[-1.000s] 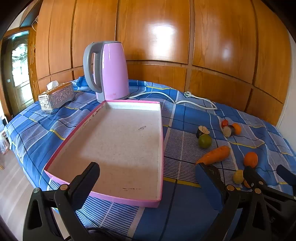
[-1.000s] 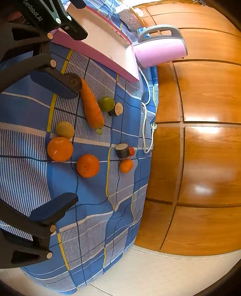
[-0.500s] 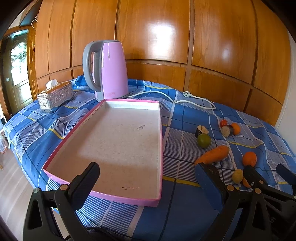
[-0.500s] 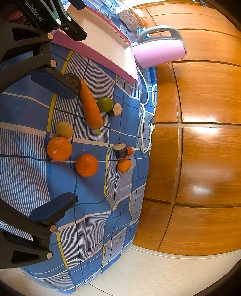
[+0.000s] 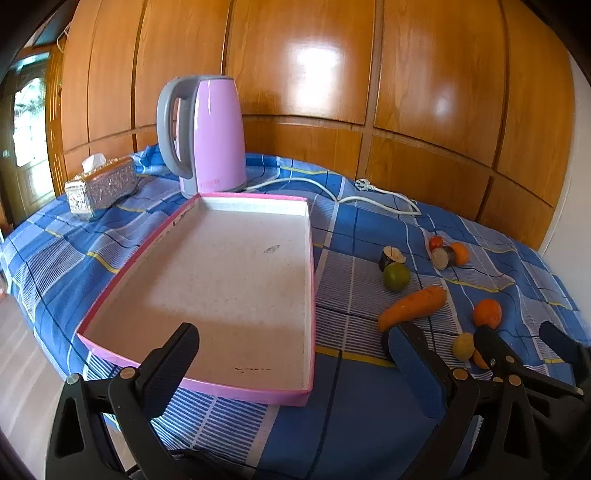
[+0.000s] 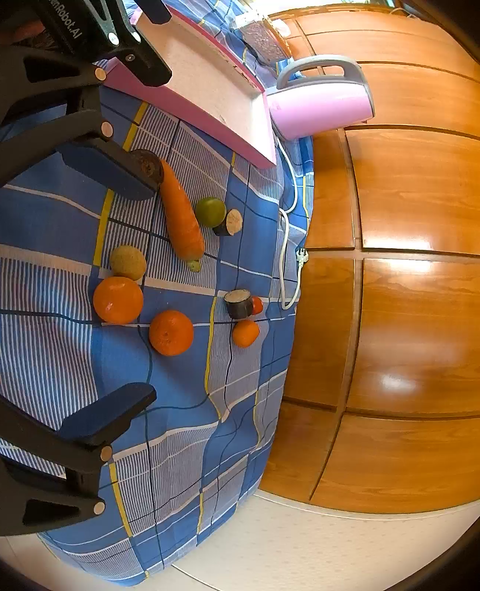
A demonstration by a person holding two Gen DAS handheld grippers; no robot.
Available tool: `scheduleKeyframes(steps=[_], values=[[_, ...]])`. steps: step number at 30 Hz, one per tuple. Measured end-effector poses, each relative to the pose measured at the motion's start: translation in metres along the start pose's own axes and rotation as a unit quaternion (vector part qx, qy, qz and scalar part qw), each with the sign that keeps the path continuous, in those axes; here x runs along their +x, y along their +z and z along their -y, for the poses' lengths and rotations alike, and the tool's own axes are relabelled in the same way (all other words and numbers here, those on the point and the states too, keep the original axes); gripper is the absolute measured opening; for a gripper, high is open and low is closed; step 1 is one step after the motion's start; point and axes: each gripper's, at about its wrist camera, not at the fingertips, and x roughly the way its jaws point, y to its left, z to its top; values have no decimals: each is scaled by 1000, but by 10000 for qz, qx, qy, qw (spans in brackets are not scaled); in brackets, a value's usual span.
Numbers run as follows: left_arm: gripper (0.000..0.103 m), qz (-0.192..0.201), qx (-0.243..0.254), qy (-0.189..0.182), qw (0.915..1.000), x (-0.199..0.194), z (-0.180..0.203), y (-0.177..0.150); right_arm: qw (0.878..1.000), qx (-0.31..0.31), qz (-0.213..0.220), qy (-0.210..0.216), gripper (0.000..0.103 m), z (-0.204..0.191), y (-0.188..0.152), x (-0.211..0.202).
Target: Organize fruits
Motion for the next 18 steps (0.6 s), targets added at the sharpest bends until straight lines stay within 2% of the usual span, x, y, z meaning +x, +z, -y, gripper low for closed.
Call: scheduleKeyframes(steps=[5, 16, 18], values=[[103, 57, 177, 6, 9998, -1, 3, -1, 10000, 24, -16, 34, 94, 0, 0, 0], [103, 1, 220, -146, 9997, 2, 5, -2, 9997, 146, -84, 182, 86, 5, 1, 1], [103, -5, 226, -170, 9996, 2, 6, -3, 9993, 230, -119, 260, 82, 9, 1, 0]])
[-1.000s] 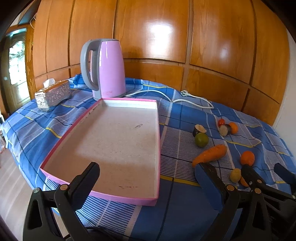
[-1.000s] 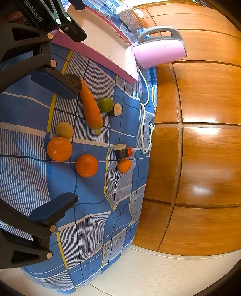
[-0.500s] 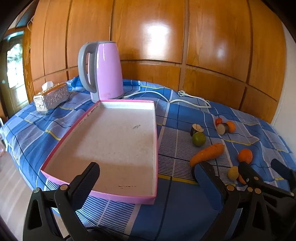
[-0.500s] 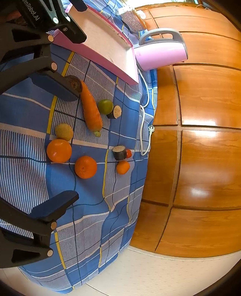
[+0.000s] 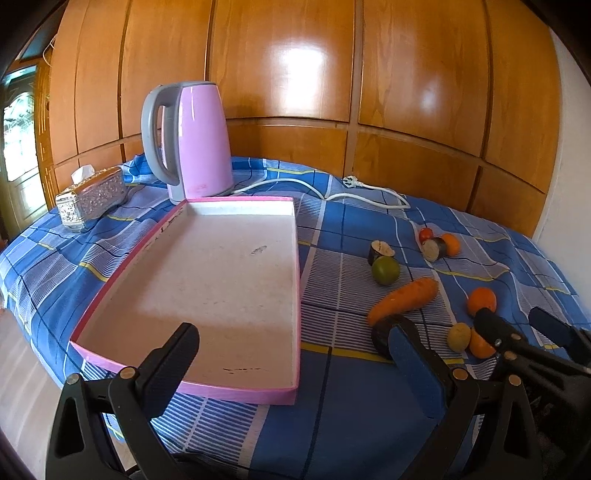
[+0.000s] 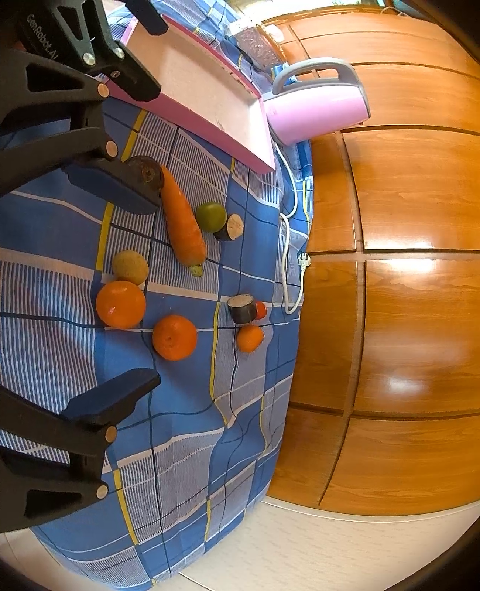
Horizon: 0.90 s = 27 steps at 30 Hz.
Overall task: Organize fruits
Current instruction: 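Grasp the dark round fruit with the left tool while the right tool grasps a tangerine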
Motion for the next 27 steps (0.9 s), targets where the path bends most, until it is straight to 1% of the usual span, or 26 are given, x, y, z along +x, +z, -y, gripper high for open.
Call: scheduleKeyframes(steps=[1, 3, 6, 9, 12, 15, 20, 21, 22, 23, 25, 26, 27], values=[[103, -7, 3, -23, 10000, 0, 1, 0, 9999, 60, -42, 70, 80, 3, 0, 0], [103, -3, 40, -25, 10000, 1, 2, 0, 9993, 262, -169, 227, 68, 12, 1, 1], [103, 72, 56, -156, 9998, -2, 3, 0, 9973, 517, -359, 364, 59, 24, 0, 3], [103, 133, -20, -220, 9997, -3, 1, 2, 9958, 552, -540, 500, 58, 24, -2, 7], [103, 148, -134, -362, 9991, -3, -2, 4, 9960, 444, -578, 527, 58, 20, -5, 5], [103, 131, -93, -492, 9987, -3, 0, 4, 9959, 431, -685, 413, 58, 21, -7, 9], [102, 102, 27, -630, 9980, -6, 5, 3, 9933, 743, -844, 267, 58, 33, -8, 18], [100, 77, 71, -673, 9977, -6, 6, 3, 9928, 744, -909, 249, 58, 33, -8, 21], [92, 56, 118, -719, 9973, -6, 8, 2, 9923, 740, -961, 240, 58, 33, -9, 23], [87, 17, 189, -773, 9968, -6, 11, 1, 9921, 733, -988, 248, 58, 32, -9, 26], [83, -33, 277, -839, 9961, -4, 14, 1, 9927, 681, -964, 227, 58, 29, -8, 27], [77, -45, 322, -932, 9951, -4, 17, 1, 9929, 655, -969, 208, 58, 28, -9, 28], [75, -51, 350, -986, 9945, -5, 18, 1, 9926, 638, -1013, 187, 58, 27, -9, 30]])
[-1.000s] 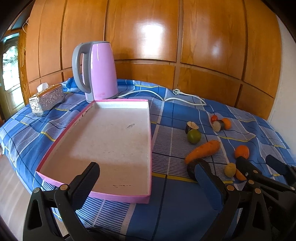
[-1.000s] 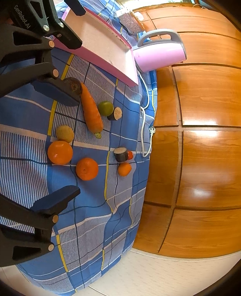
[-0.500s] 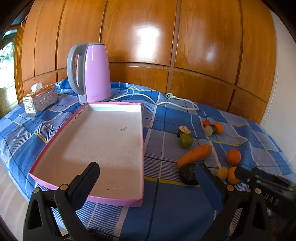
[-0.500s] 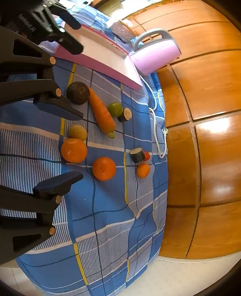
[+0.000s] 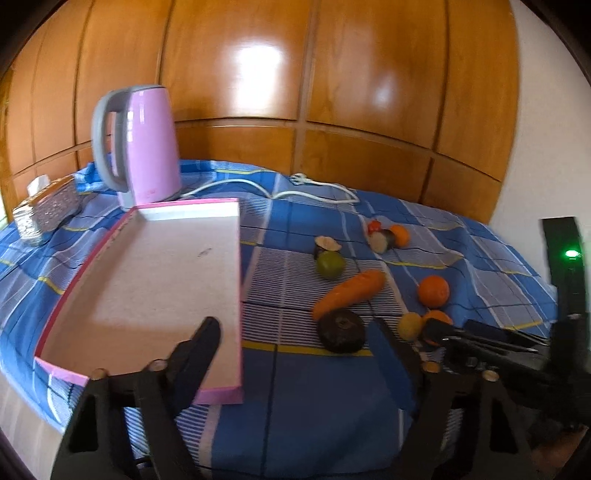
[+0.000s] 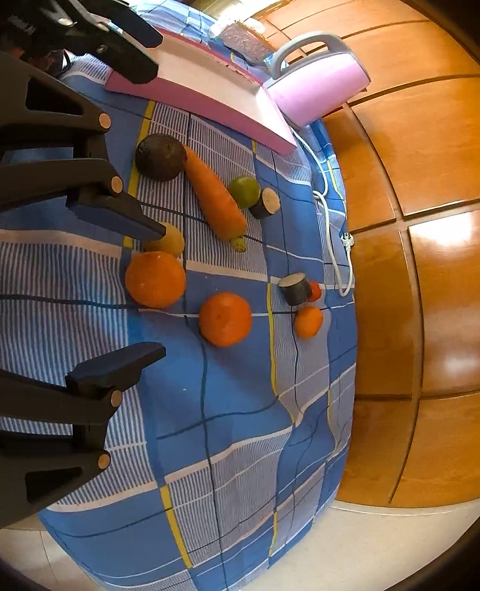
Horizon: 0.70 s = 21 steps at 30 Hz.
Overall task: Organize fruits
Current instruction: 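Grasp the dark round fruit with the left tool while the right tool grasps a tangerine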
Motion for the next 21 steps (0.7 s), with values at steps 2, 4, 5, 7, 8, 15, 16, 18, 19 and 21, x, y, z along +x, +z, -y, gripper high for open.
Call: scheduleKeyframes(steps=[2, 4, 5, 7, 8, 15, 16, 18, 19, 21], values=[[65, -64, 62, -183, 9998, 2, 4, 1, 9999, 0, -104, -35, 55, 0, 0, 6], [55, -213, 119, -357, 9991, 9, 8, 2, 9998, 1, -171, -55, 50, 0, 0, 10], [48, -278, 139, -420, 9986, 12, 10, 2, 9998, 3, -197, -48, 47, 0, 0, 11], [45, -445, 198, -561, 9972, 19, 14, 3, 9997, -22, -231, -71, 42, -2, 0, 13], [45, -489, 230, -613, 9967, 22, 17, 4, 9996, -25, -260, -85, 42, -2, -1, 14], [45, -869, 33, -686, 9938, 47, 17, 6, 9995, 31, -305, -78, 42, 0, 0, 17], [45, -896, 21, -708, 9935, 48, 17, 6, 9995, 17, -302, -89, 42, -1, 0, 17], [54, -917, 78, -652, 9936, 53, 20, 7, 9995, 14, -285, -119, 42, -1, 0, 17], [61, -923, 122, -576, 9940, 56, 23, 7, 9995, 17, -280, -131, 42, -1, 0, 18], [60, -947, 159, -542, 9939, 61, 24, 8, 9995, 3, -267, -161, 42, -1, 1, 18]])
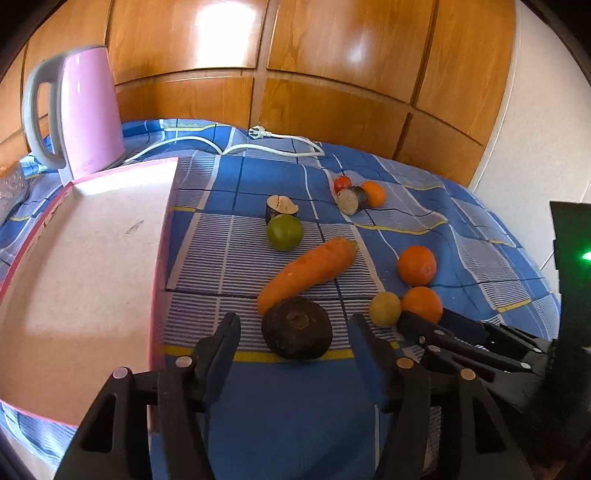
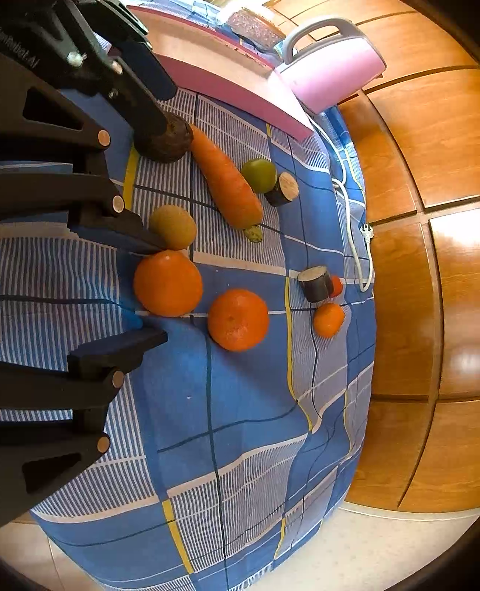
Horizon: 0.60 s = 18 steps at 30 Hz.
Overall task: Organize fruits
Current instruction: 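Grasp the dark round fruit with the left tool while the right tool grasps a tangerine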
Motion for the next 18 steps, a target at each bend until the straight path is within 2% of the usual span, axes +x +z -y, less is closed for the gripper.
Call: scheduleKeyframes(steps=[3, 6, 10, 18], values=[[59, -15, 58, 196, 9998, 7, 1, 0, 10000, -3, 14, -28, 42, 0, 1, 0], [41, 8, 167, 185, 9997, 9, 3, -1, 9999, -97, 34, -69, 43, -3, 0, 1], [41, 122, 489, 336, 9982, 6, 12, -6, 9999, -149, 56, -42, 39, -4, 0, 0], [40, 297, 300, 182, 9989, -7, 6, -7, 9995, -102, 246, 169, 31, -3, -1, -11]])
